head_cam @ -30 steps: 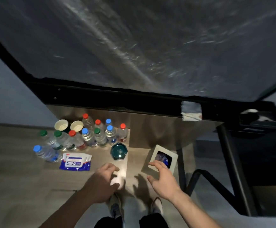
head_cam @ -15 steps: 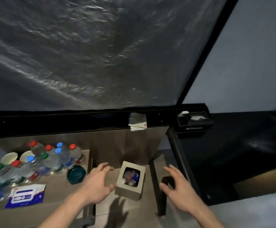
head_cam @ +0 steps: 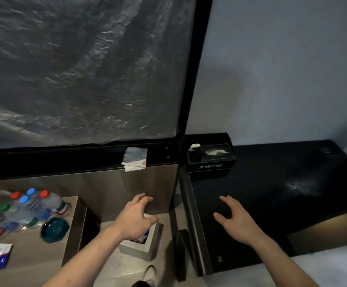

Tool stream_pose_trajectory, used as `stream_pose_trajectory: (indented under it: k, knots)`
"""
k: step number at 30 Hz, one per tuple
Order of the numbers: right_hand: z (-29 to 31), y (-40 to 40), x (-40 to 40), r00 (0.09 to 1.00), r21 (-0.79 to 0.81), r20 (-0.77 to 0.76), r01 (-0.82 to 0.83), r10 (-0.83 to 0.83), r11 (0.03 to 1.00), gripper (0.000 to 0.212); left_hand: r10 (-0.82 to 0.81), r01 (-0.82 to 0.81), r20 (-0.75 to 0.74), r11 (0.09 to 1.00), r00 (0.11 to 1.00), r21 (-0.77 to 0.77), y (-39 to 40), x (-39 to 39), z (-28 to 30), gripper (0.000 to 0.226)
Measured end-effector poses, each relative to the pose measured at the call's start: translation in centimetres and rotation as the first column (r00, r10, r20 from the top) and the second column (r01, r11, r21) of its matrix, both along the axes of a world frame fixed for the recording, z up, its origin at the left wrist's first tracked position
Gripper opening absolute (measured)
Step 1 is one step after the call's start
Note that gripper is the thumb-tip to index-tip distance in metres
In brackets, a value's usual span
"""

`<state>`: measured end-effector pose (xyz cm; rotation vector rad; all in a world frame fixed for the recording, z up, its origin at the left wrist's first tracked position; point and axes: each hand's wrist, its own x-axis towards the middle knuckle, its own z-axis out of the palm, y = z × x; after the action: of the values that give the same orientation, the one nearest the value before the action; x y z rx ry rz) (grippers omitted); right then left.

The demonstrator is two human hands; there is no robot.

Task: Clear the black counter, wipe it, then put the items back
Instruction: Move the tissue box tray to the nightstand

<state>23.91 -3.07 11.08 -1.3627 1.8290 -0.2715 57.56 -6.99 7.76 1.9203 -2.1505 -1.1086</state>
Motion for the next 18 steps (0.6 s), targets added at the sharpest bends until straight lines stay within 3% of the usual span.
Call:
stream_pose_trajectory:
  k: [6,9,14,16,18]
  knots:
    - [-1.3,-6.5,-4.9,0.992,0.004,-0.006,0.125,-0.125,0.992,0.075,0.022,-0.017,-0.091,0.999,0.996,0.049,-8.3,-6.5,-1.3,0.087]
    - [-1.9,-10.0,-7.6,0.975,0.025,-0.024,0.220,-0.220,0.975,0.073,0.067,-0.050,-0.181,0.994,0.981,0.094,-12.5,-10.3,-2.4,0.082]
    - [-3.3,-14.8,-11.4,0.951,0.030,-0.034,0.307,-0.306,0.951,0.074,0.261,-0.177,-0.315,0.946,0.913,0.271,-18.7,-15.3,-4.9,0.087]
    - [-3.8,-16.5,-12.5,0.940,0.043,-0.025,0.341,-0.340,0.939,0.074,0.340,-0.228,-0.318,0.912,0.885,0.339,-20.7,-16.5,-6.5,0.097]
    - [-4.5,-18.1,-13.3,0.935,0.046,-0.023,0.354,-0.353,0.934,0.073,0.395,-0.271,-0.316,0.888,0.863,0.372,-22.2,-17.5,-7.4,0.091]
